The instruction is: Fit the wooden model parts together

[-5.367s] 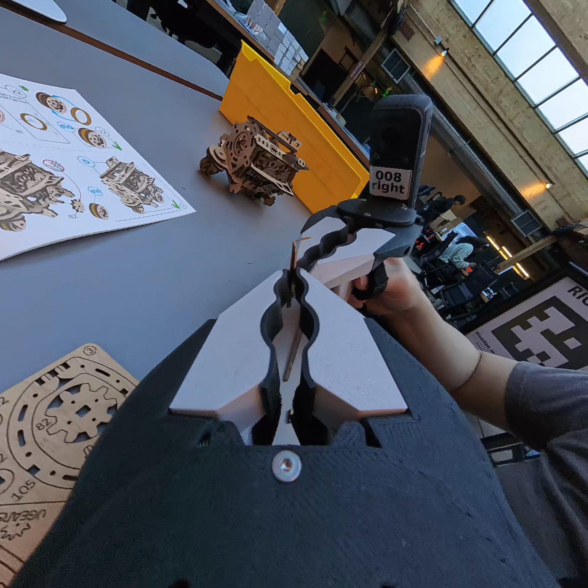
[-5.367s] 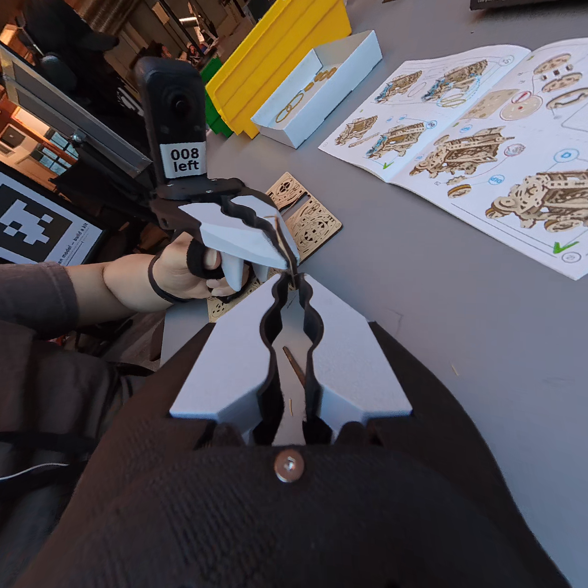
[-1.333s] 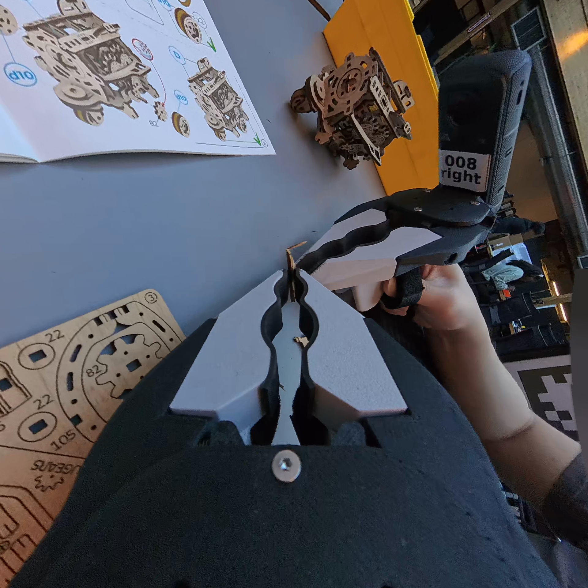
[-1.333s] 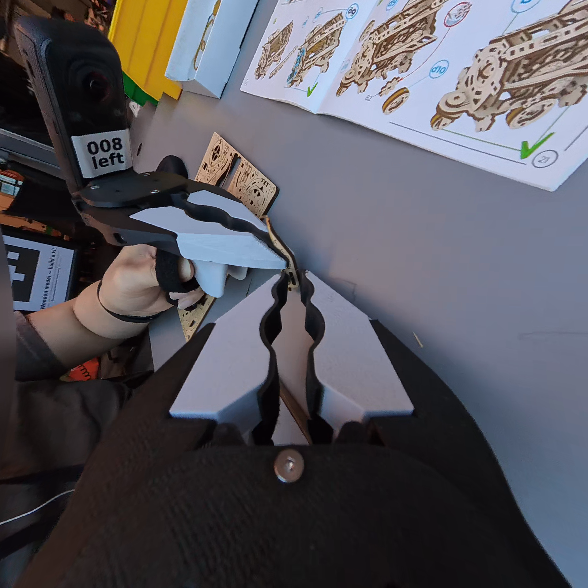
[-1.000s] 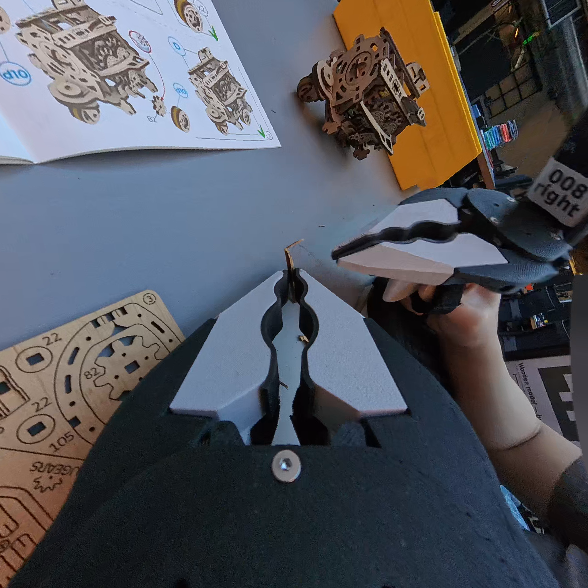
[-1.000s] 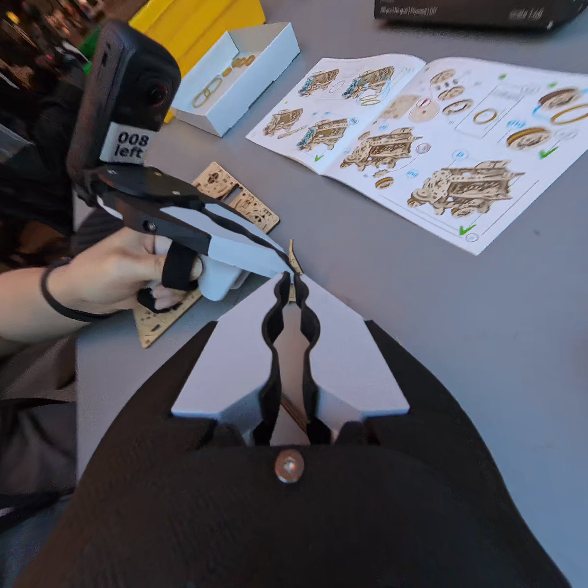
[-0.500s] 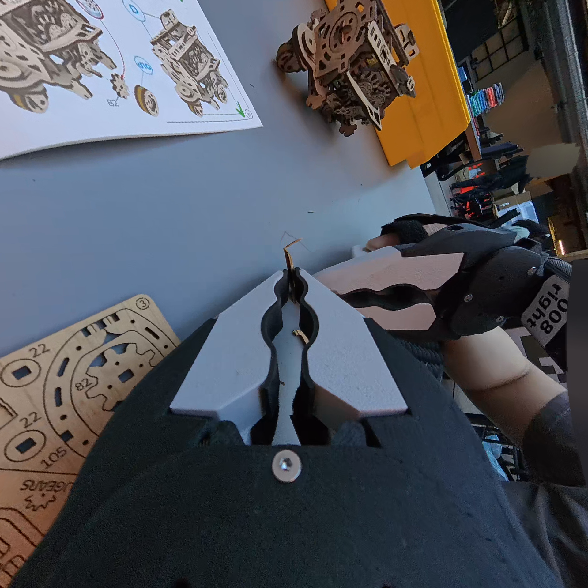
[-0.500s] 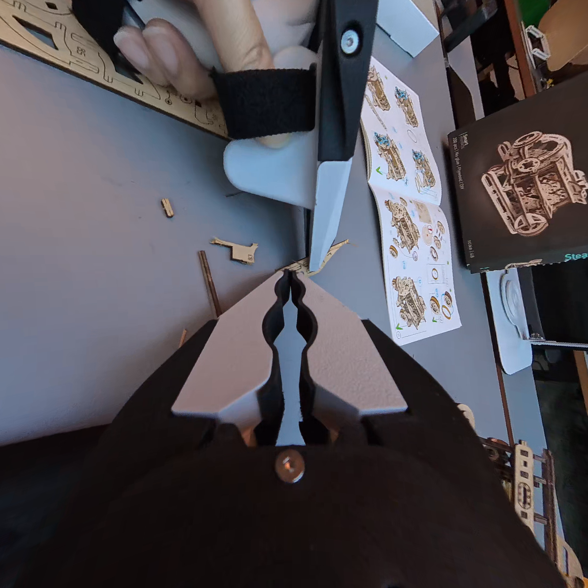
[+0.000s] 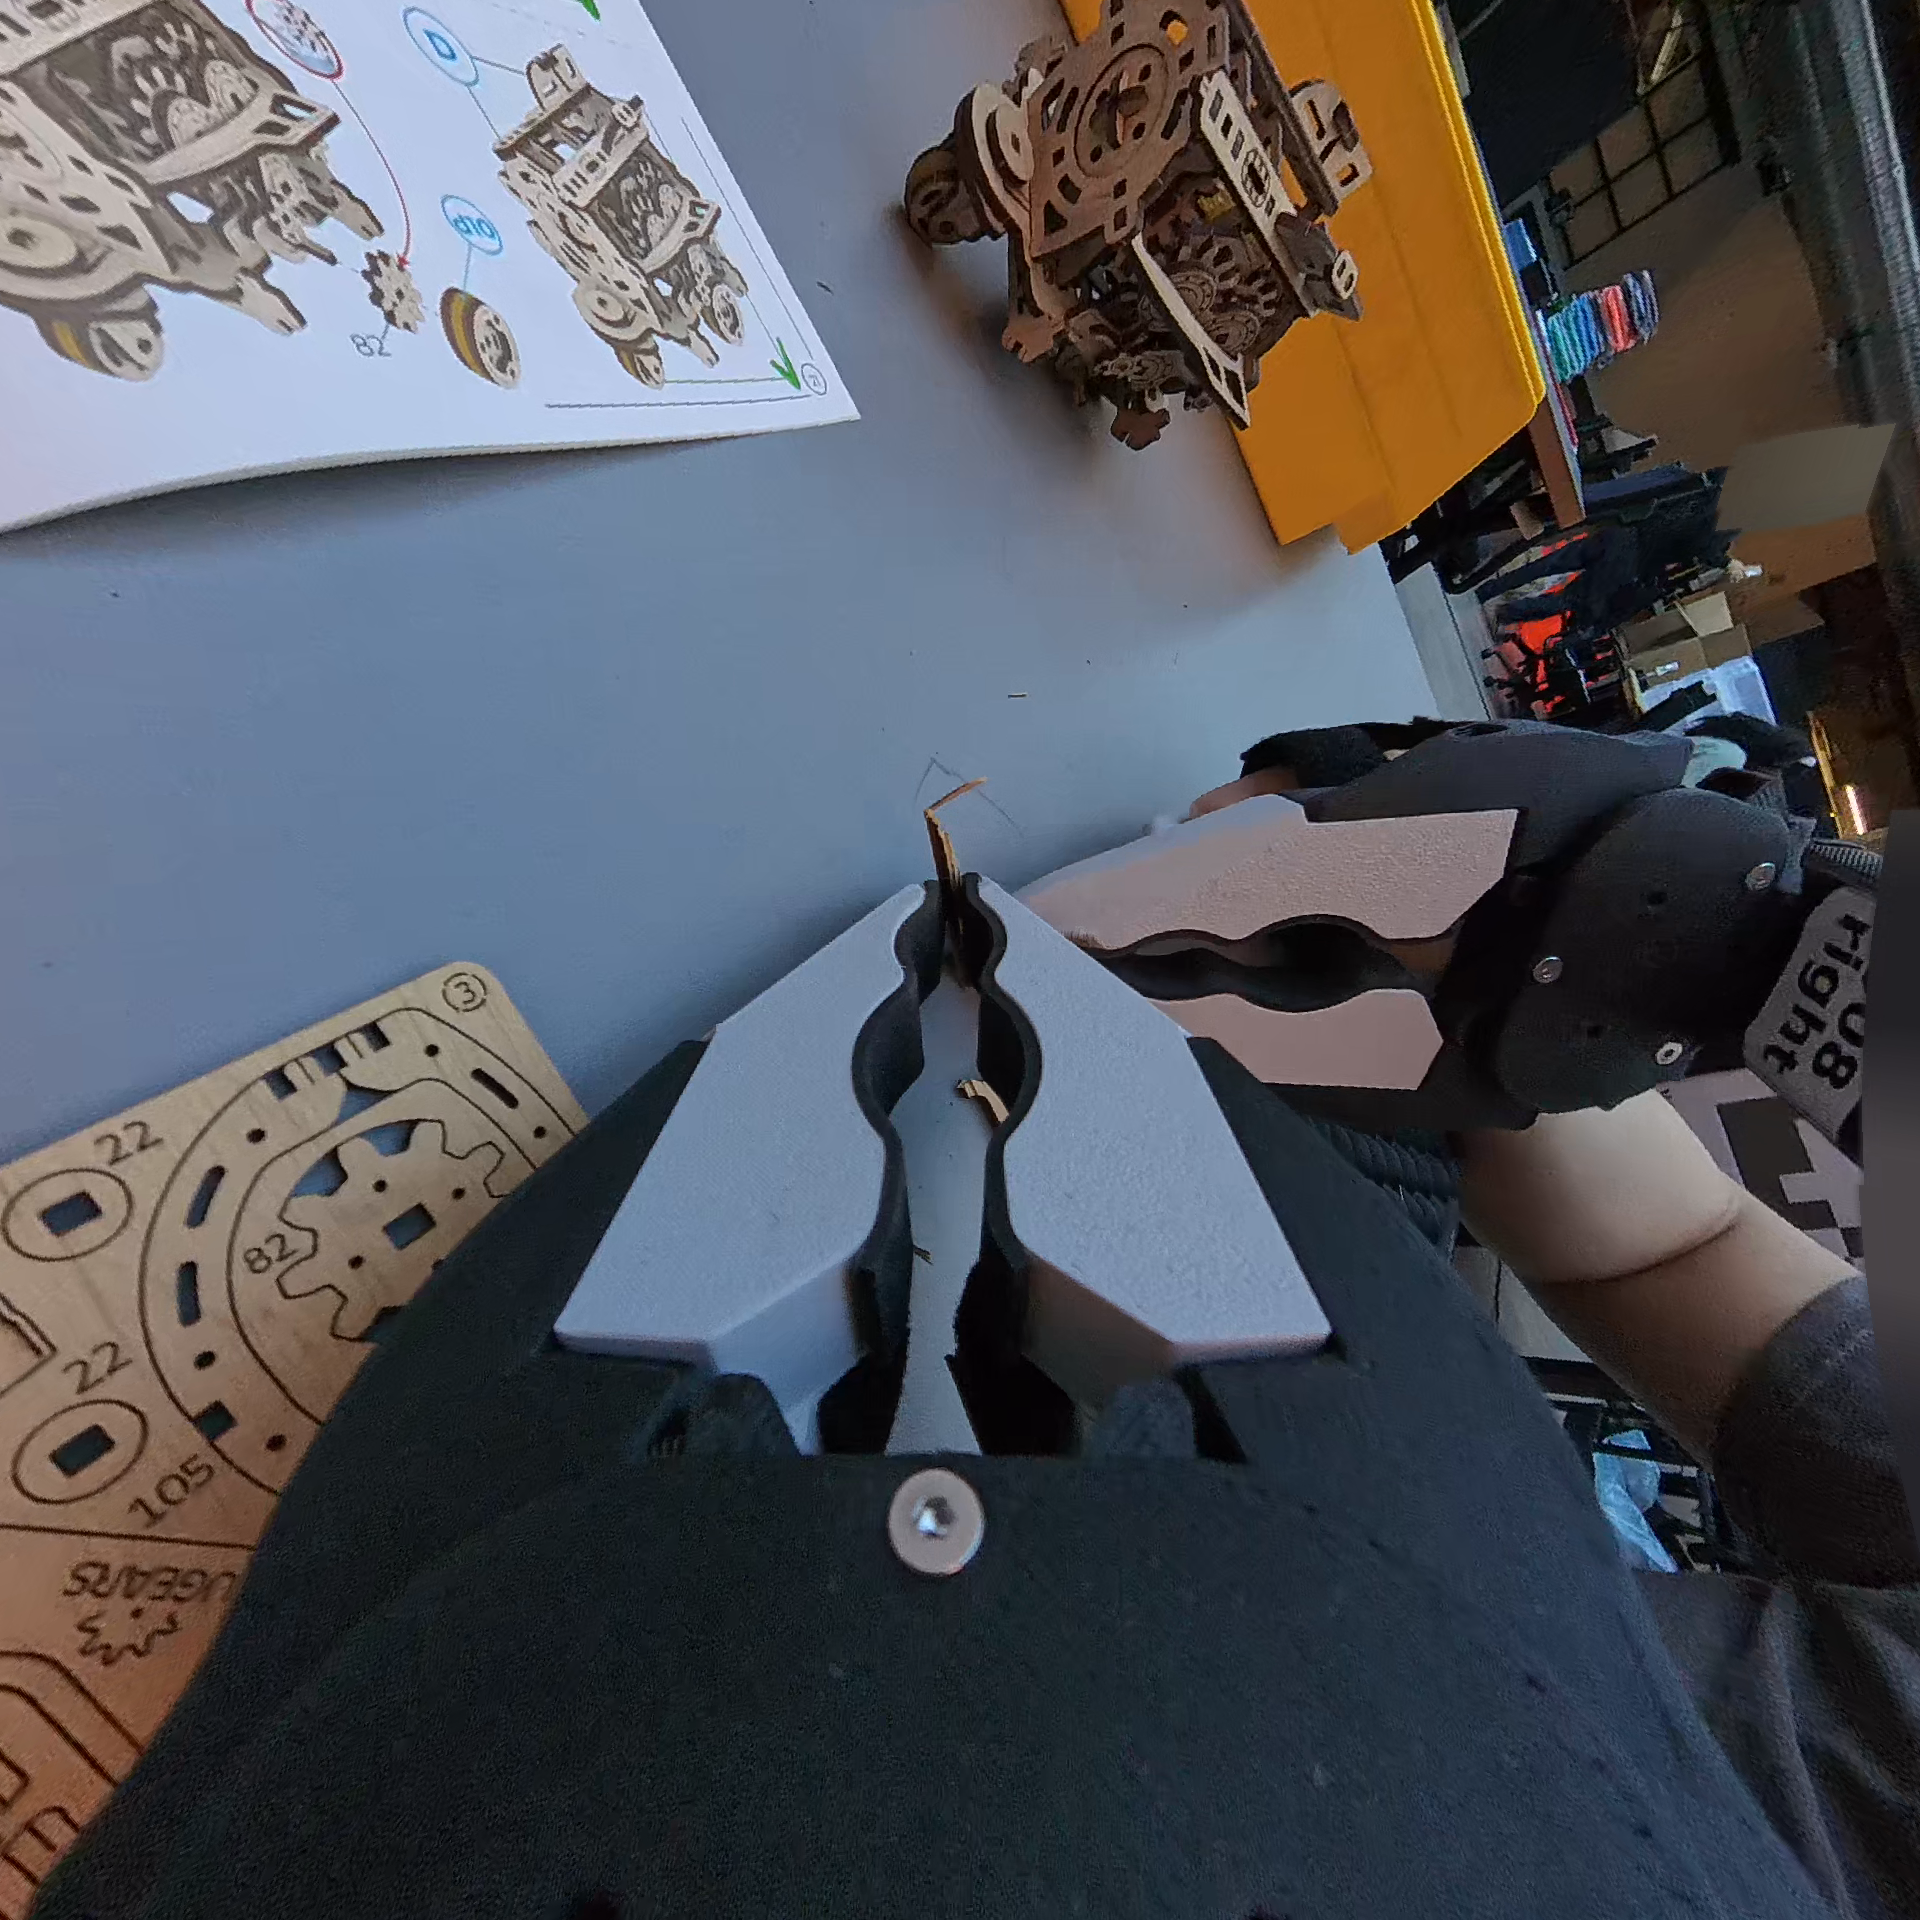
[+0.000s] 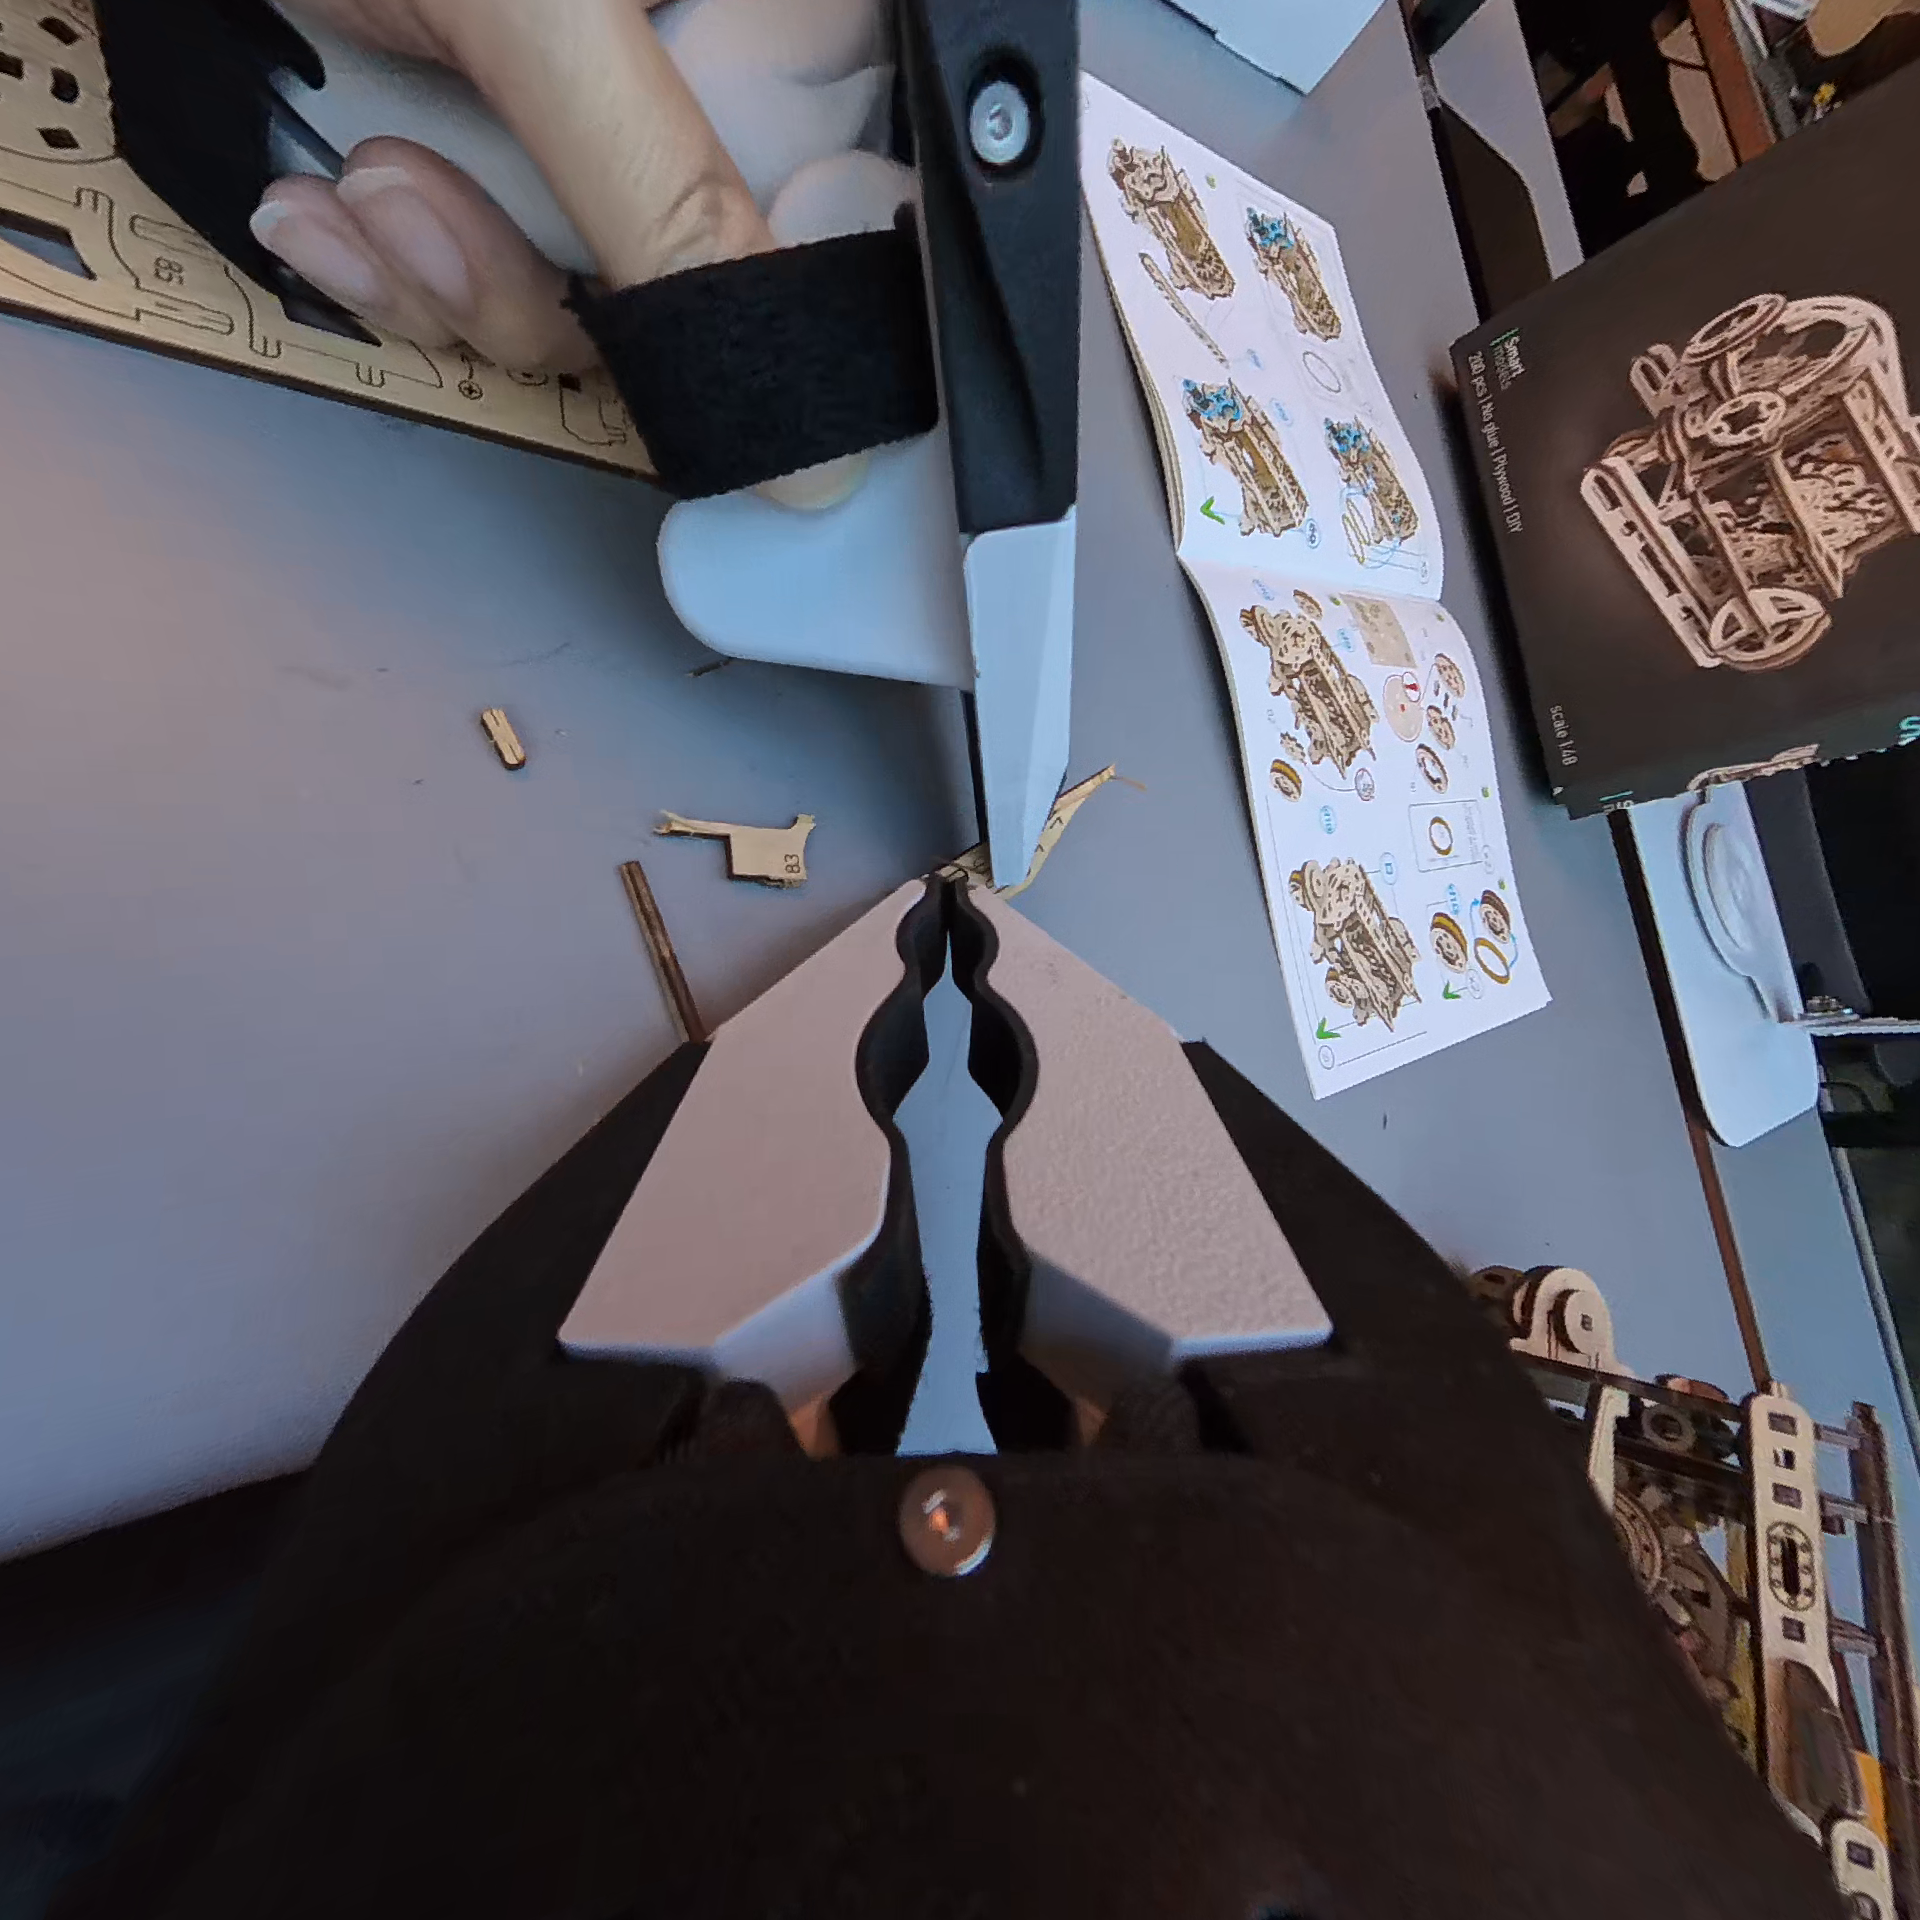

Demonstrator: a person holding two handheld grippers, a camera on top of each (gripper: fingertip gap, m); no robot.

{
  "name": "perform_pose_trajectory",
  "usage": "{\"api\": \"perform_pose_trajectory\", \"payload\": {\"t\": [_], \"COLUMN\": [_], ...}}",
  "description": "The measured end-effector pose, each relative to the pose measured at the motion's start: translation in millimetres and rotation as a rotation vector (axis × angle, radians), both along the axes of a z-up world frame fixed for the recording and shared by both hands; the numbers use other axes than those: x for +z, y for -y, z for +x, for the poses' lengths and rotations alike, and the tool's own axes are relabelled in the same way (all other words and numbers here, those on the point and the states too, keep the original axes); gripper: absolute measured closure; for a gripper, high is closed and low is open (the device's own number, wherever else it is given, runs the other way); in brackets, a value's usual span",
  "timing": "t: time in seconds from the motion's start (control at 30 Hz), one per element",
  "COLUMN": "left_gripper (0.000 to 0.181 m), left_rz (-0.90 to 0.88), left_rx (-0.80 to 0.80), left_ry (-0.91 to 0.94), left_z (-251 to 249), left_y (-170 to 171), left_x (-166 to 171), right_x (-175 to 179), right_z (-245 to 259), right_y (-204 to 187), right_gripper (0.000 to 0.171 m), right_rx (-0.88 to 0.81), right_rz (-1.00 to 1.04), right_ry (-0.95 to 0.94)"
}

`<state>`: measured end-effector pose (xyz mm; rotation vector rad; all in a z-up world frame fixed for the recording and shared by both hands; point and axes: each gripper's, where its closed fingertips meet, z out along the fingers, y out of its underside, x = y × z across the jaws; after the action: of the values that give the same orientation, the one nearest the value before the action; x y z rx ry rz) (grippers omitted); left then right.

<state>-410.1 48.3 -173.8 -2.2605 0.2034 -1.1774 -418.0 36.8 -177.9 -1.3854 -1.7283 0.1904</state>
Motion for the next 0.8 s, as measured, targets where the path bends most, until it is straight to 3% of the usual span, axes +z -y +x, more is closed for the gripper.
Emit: {"api": "perform_pose_trajectory", "payload": {"t": [0.17, 0.3, 0.4, 0.53, 0.63, 0.7, 0.8], "left_gripper": [0.181, 0.181, 0.181, 0.181, 0.181, 0.18, 0.181], "left_rz": [-0.007, -0.023, -0.027, -0.022, -0.025, -0.027, -0.027], "left_rx": [-0.009, -0.033, -0.045, -0.047, -0.049, -0.054, -0.058], "left_ry": [0.008, 0.022, 0.024, 0.022, 0.024, 0.026, 0.027], "left_z": [0.8, 2.3, 2.9, 2.9, 3.1, 3.4, 3.6], "left_y": [0.8, 3.0, 4.0, 4.4, 4.4, 4.7, 5.3], "left_x": [0.0, -0.1, -0.1, 0.0, 0.1, 0.1, 0.3], "right_x": [2.9, 24.4, 1.8, 20.5, 18.5, 12.0, 1.1], "right_z": [1.1, -2.1, 11.5, 16.9, 31.8, 51.3, 72.6], "right_y": [-2.7, 8.3, -6.1, 6.0, 40.3, 41.4, 33.7], "right_gripper": [0.171, 0.171, 0.171, 0.171, 0.161, 0.151, 0.15], "right_rx": [0.008, 0.146, 0.093, 0.073, 0.149, 0.127, 0.089], "right_rz": [0.083, 0.209, 0.235, 0.094, -0.202, -0.283, -0.385], "right_ry": [0.003, -0.073, 0.064, -0.043, 0.007, 0.072, 0.097]}}
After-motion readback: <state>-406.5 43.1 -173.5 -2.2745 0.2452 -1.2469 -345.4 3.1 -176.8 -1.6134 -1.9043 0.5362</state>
